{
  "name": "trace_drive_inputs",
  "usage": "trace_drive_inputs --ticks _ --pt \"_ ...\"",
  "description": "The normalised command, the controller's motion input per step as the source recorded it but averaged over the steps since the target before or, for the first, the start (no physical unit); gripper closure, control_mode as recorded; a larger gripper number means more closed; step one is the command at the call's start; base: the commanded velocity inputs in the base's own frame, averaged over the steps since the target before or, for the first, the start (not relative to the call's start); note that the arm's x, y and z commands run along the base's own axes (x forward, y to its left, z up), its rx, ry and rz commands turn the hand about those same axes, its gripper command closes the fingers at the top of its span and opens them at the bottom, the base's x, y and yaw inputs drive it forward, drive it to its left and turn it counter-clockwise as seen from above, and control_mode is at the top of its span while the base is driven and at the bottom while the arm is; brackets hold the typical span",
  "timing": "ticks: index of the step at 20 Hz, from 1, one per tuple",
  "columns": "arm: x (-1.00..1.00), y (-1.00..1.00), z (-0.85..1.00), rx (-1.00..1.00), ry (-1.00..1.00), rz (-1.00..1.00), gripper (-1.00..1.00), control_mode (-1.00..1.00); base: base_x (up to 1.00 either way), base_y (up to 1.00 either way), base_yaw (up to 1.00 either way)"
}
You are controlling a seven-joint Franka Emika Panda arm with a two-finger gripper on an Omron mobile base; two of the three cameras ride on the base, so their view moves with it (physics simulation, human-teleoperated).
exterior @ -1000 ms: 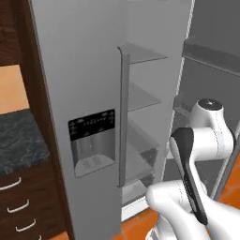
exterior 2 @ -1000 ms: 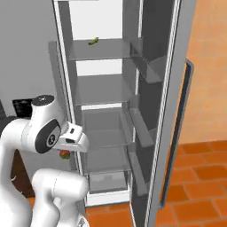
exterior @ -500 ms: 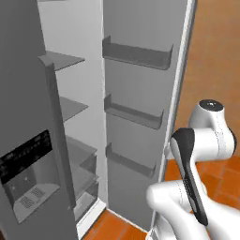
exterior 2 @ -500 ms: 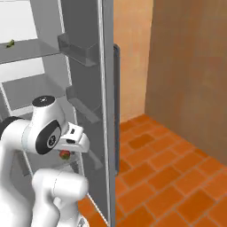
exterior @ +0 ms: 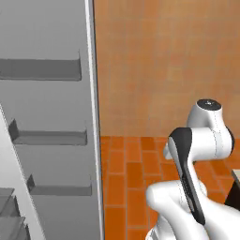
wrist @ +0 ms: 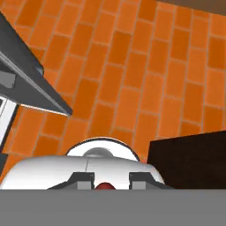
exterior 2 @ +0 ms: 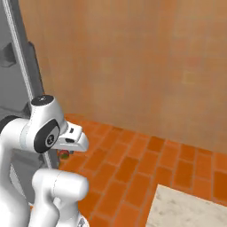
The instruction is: Take the strawberry from the fridge and place it on top of the pancake, located on the dining counter.
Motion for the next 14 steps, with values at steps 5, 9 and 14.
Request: trace_drive_inputs --ticks 5,9,14 --pt "0.0 0.0 0.0 0.0 0.0 0.0 1.0 1.0 0.75 -0.4 -0.61" --pt "0.0 0.0 0.0 0.0 0.0 0.0 1.0 1.0 1.0 0.0 -0.35" --pt "0.0 0.0 0.0 0.0 0.0 0.0 1.0 1.0 1.0 -0.04 -0.28"
